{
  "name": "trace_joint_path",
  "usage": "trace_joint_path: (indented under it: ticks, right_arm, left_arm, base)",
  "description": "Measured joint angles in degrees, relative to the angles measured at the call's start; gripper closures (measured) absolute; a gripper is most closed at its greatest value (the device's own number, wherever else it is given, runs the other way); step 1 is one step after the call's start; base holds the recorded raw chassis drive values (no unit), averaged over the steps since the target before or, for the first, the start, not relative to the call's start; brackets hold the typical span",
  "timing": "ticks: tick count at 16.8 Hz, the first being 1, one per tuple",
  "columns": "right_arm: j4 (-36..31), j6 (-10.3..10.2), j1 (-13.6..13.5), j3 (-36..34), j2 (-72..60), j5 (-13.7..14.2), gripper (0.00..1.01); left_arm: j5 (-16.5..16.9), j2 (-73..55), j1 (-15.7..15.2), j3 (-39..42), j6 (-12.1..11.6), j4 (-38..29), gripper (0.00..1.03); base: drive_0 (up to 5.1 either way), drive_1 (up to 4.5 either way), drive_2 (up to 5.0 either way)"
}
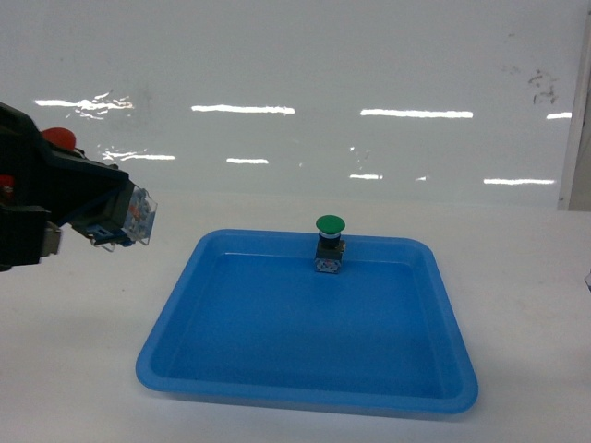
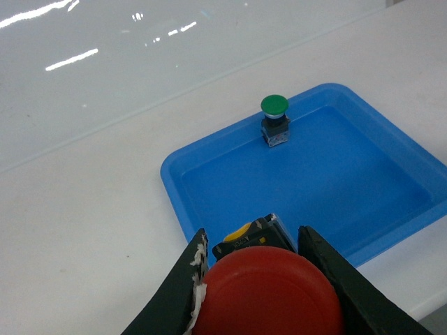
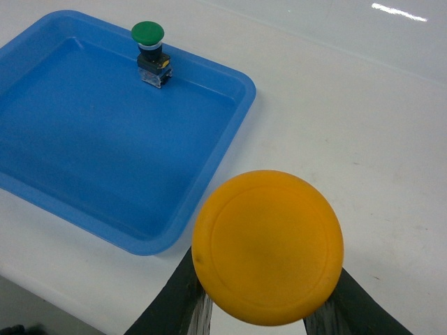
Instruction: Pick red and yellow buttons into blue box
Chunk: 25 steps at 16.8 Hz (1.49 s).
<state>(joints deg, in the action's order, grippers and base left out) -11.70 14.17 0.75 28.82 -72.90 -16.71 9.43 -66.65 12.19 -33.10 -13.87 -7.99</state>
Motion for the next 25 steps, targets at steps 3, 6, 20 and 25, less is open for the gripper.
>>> trace_joint_path:
  ticks: [3,6,20,25]
  right_arm:
    - [0.0,0.0,0.0,0.0,0.0,0.0,0.75]
    - [0.0,0.0,0.0,0.0,0.0,0.0,0.75]
    - [0.0,0.0,0.0,0.0,0.0,0.0,0.75]
    - [-0.1,0.0,0.0,0.0,0.0,0.0,0.75]
  left_arm:
    - [1.8,5.4,-0.8,1.9,0.8,0.9,0.71]
    - [3.0,8.7,-2.7,3.9,1.9,1.9,0.71]
    - [8.8,15.6,-8.3,7.7,1.8,4.1,0.71]
    - [8.8,15.4,-8.3,7.8,1.8,4.0,0.71]
  base:
    - [0.0,0.0,0.0]
    - [0.0,0.0,0.0]
    - [0.0,0.0,0.0]
    - [0.1,-2.82,3.0]
